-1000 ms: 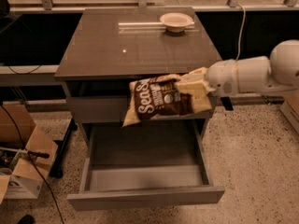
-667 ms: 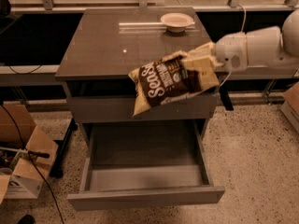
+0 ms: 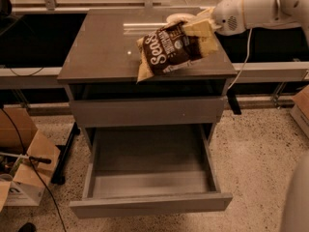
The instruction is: Pick brown chip bag from middle drawer and place on counter
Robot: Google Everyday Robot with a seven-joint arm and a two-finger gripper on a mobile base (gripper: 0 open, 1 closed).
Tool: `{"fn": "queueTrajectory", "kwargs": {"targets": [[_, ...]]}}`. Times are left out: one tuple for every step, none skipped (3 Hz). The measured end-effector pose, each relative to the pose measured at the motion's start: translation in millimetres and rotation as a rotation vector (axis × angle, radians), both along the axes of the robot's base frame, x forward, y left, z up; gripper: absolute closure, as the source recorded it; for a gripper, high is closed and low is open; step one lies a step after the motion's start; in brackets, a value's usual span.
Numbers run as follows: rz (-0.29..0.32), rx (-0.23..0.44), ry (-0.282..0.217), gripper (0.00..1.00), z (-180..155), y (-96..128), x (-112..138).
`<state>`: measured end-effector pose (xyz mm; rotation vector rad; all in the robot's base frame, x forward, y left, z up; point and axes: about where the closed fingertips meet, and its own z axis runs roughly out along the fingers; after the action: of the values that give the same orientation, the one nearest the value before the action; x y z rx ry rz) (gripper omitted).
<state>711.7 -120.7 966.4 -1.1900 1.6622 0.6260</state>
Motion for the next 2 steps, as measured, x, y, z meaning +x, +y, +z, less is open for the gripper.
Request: {"fn": "queueTrajectory", "kwargs": {"targets": [[-0.033,0.011,-0.013,1.0,-13.8,8.7,37.9],[-0.075,0.044,0.004,0.73,-65.5,29.7,84.9]]}}
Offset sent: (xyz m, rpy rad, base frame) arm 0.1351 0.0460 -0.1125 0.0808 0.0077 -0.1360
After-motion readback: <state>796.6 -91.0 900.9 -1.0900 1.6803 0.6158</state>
